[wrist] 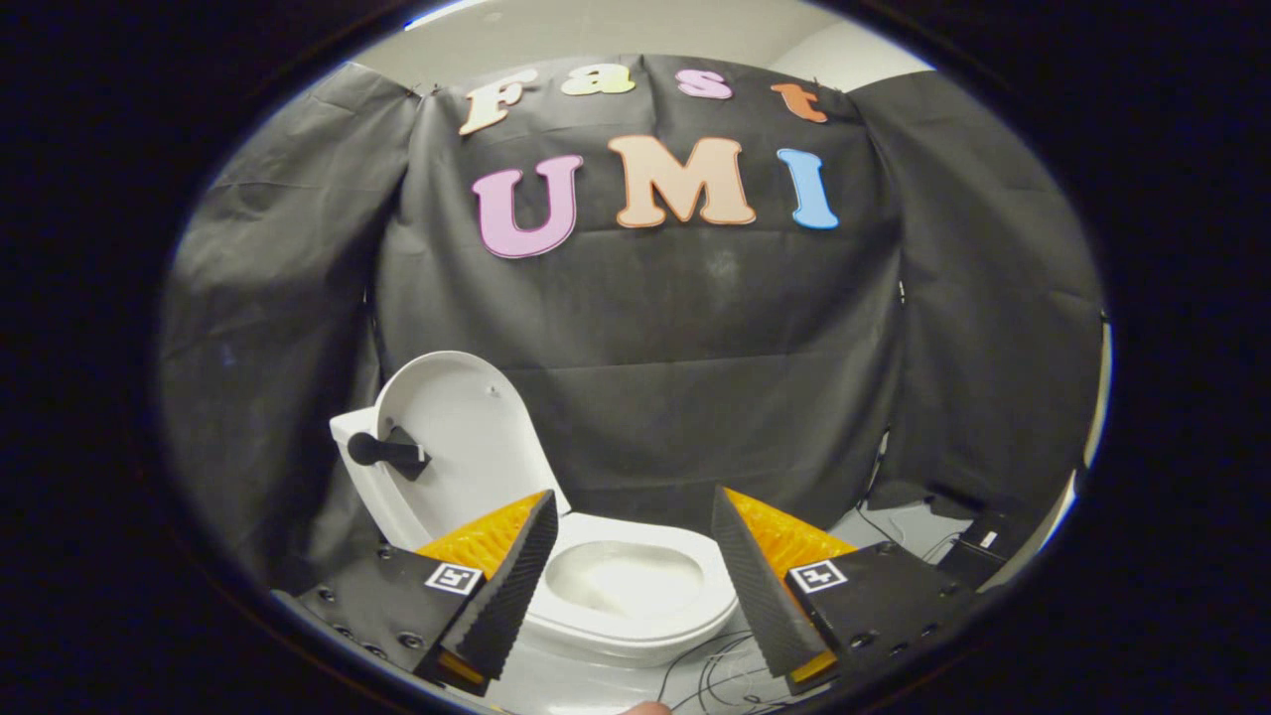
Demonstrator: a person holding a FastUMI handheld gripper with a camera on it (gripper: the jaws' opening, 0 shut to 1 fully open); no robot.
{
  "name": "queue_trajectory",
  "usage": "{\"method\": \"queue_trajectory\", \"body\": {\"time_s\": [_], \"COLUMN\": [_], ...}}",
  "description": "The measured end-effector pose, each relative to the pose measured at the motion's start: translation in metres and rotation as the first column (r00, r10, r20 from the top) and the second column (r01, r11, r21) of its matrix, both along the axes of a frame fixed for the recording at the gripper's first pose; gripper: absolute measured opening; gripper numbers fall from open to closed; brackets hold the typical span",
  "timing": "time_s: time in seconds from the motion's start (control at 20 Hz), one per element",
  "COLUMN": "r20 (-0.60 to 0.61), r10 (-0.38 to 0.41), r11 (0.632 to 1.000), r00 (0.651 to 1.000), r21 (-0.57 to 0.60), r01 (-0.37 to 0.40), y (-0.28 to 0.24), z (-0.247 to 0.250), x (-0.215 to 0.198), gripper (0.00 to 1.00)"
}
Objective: Open the toilet lid.
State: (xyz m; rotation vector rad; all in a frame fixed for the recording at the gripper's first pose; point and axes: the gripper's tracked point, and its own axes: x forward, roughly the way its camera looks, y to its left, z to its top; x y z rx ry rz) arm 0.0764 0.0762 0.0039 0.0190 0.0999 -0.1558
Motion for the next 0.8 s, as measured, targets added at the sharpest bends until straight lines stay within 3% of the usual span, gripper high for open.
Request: {"method": "queue_trajectory", "body": {"time_s": [0.8], "r20": [0.000], "r10": [-0.032], "r11": [0.999], "r00": [0.999], "r21": [0.024], "r01": [0.032], "y": [-0.023], "z": [-0.009], "x": [-0.006], "gripper": [0.96]}}
